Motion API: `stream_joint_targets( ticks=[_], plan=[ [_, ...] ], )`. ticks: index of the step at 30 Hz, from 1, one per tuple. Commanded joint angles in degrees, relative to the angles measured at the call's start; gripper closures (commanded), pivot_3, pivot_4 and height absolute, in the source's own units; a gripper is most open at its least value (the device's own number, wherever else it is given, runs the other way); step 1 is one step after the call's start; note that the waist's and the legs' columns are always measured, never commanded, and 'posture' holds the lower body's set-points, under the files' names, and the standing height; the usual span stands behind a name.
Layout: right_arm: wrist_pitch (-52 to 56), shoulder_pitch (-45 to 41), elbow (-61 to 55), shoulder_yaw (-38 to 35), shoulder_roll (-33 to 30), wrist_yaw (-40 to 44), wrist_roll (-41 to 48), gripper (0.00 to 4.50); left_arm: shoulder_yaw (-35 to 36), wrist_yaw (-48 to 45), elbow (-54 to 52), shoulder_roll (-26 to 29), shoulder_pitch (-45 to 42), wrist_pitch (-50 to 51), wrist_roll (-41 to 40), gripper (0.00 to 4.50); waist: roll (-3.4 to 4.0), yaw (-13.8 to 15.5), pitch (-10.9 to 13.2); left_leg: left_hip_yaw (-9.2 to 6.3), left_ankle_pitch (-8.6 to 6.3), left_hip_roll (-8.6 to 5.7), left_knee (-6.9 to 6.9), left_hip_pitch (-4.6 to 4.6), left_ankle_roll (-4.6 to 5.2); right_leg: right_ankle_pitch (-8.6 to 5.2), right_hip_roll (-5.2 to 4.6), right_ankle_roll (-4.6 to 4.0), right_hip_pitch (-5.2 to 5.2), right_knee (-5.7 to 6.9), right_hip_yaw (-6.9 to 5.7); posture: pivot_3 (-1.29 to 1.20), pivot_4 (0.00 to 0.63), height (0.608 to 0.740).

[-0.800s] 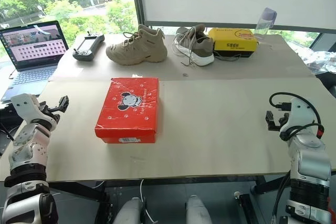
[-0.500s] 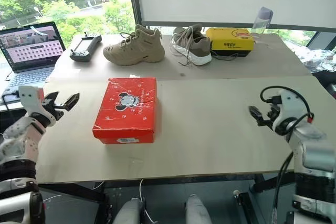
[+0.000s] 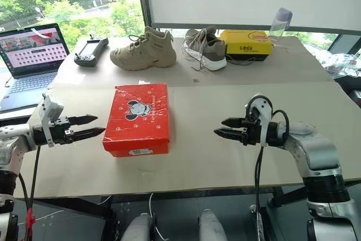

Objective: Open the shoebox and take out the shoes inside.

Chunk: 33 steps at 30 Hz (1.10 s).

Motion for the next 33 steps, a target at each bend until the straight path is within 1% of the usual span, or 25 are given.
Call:
stream_joint_targets(
  ticks=[1, 2, 4, 5, 6, 7, 8, 11, 14, 19, 22, 26, 30, 33],
  plan=[
    [-3.8, -2.6, 0.7, 2.8, 1.8, -0.6, -3.0, 3.10, -0.1, -0.9, 0.8, 0.7, -1.6, -1.8, 1.1, 2.15, 0.00, 0.0, 0.0, 0.00, 0.00, 0.01, 0.00, 0.00, 0.00, 0.00, 0.01, 0.00, 0.00, 0.02, -0.01, 0.00, 0.150, 0.712],
    [-4.8, -3.6, 2.0, 4.1, 2.8, -1.2, -4.4, 3.51, -0.4, -1.0, 1.2, 0.5, -1.9, -2.3, 1.5, 2.58, 0.00, -0.2, 0.0, 0.00, -0.01, 0.02, 0.00, 0.00, 0.01, 0.01, 0.01, 0.02, 0.00, 0.03, -0.01, 0.00, 0.150, 0.712],
    [-6.3, -6.3, 5.3, 6.6, 5.7, -2.8, -7.3, 4.18, -1.2, -0.8, 2.7, -0.4, -3.0, -3.6, 2.8, 3.33, 0.00, -0.3, 0.0, 0.00, -0.01, 0.04, 0.03, 0.00, 0.01, 0.07, 0.04, 0.11, -0.02, 0.04, 0.00, 0.00, 0.150, 0.712],
    [-7.2, -7.8, 7.1, 8.2, 7.4, -3.8, -9.0, 4.41, -2.0, -0.5, 3.6, -0.9, -3.7, -4.7, 3.8, 3.56, 0.00, -0.3, 0.0, 0.00, -0.01, 0.04, 0.05, 0.00, 0.01, 0.17, 0.05, 0.28, -0.04, 0.08, 0.00, 0.00, 0.150, 0.712],
    [-8.2, -9.1, 9.0, 9.6, 9.0, -4.7, -10.6, 4.50, -2.9, -0.2, 4.5, -1.4, -4.3, -5.9, 4.9, 3.99, 0.00, -0.3, 0.0, 0.01, -0.01, 0.04, 0.04, 0.01, 0.01, 0.20, 0.06, 0.32, -0.04, 0.08, 0.00, 0.00, 0.150, 0.712],
    [-9.1, -10.4, 10.9, 10.9, 10.6, -5.4, -12.1, 4.50, -3.8, 0.3, 5.3, -2.0, -4.9, -7.2, 6.2, 4.32, 0.00, -0.2, 0.0, 0.00, -0.01, 0.05, 0.05, 0.01, 0.01, 0.20, 0.07, 0.32, -0.04, 0.09, -0.01, 0.00, 0.150, 0.712],
    [-10.3, -12.1, 13.8, 12.4, 12.7, -6.7, -14.1, 4.50, -5.1, 1.1, 6.2, -2.9, -5.8, -8.6, 7.8, 4.48, 0.00, -0.2, 0.0, 0.00, -0.01, 0.05, 0.04, 0.00, 0.01, 0.22, 0.07, 0.32, -0.06, 0.09, 0.00, 0.00, 0.150, 0.712],
    [-13.3, -15.1, 20.7, 15.0, 16.4, -8.6, -18.3, 4.50, -7.7, 2.3, 6.2, -5.9, -7.7, -10.6, 10.1, 4.48, 0.00, 0.0, 0.0, 0.00, -0.01, 0.05, 0.04, -0.06, 0.01, 0.24, 0.08, 0.35, -0.08, 0.08, -0.01, 0.00, 0.150, 0.712],
    [-14.2, -17.1, 23.9, 14.8, 18.9, -9.0, -19.1, 4.50, -10.4, 2.3, 3.9, -9.0, -8.4, -11.3, 11.3, 4.48, 0.00, 0.8, 0.0, -0.01, -0.02, 0.04, 0.04, -0.17, 0.01, 0.24, 0.06, 0.35, -0.10, 0.08, -0.03, 0.00, 0.150, 0.712],
    [-13.8, -16.8, 22.1, 15.2, 20.4, -8.5, -19.4, 4.50, -14.4, 2.4, 0.5, -15.1, -9.2, -11.8, 12.7, 4.48, 0.00, 1.8, 0.0, -0.01, -0.02, 0.03, 0.09, -0.32, 0.02, 0.29, 0.06, 0.27, -0.22, 0.11, -0.05, 0.00, 0.150, 0.712],
    [-13.3, -15.5, 20.3, 14.9, 18.9, -8.1, -20.1, 4.50, -15.5, 2.8, 2.3, -18.6, -11.7, -12.7, 13.6, 4.48, 0.00, 2.2, 0.0, -0.02, -0.02, 0.03, 0.15, -0.32, 0.02, 0.26, 0.06, 0.38, -0.19, 0.11, -0.07, 0.00, 0.150, 0.712],
    [-10.3, -11.4, 14.0, 12.3, 13.8, -7.1, -19.1, 4.50, -16.1, 4.7, 9.9, -24.3, -17.9, -15.5, 15.7, 4.48, 0.00, 3.1, 0.0, -0.04, -0.02, 0.00, 0.20, -0.33, 0.02, 0.25, 0.05, 0.41, -0.17, 0.09, -0.09, 0.00, 0.150, 0.712],
    [-6.7, -7.3, 6.4, 10.8, 10.5, -6.0, -17.7, 4.50, -16.2, 5.1, 16.0, -26.6, -21.1, -18.3, 17.4, 4.48, 0.00, 2.9, 0.0, -0.04, -0.04, -0.01, 0.16, -0.42, 0.04, 0.25, 0.03, 0.42, -0.21, 0.03, -0.08, 0.00, 0.150, 0.712],
    [-4.6, -5.3, 3.0, 9.8, 9.6, -6.6, -17.3, 4.50, -16.2, 4.5, 19.1, -27.3, -22.4, -20.0, 18.0, 4.48, 0.00, 1.9, 0.0, -0.05, -0.05, 0.01, 0.15, -0.40, 0.07, 0.25, 0.07, 0.41, -0.24, 0.06, -0.06, 0.00, 0.150, 0.712]
  ],
)
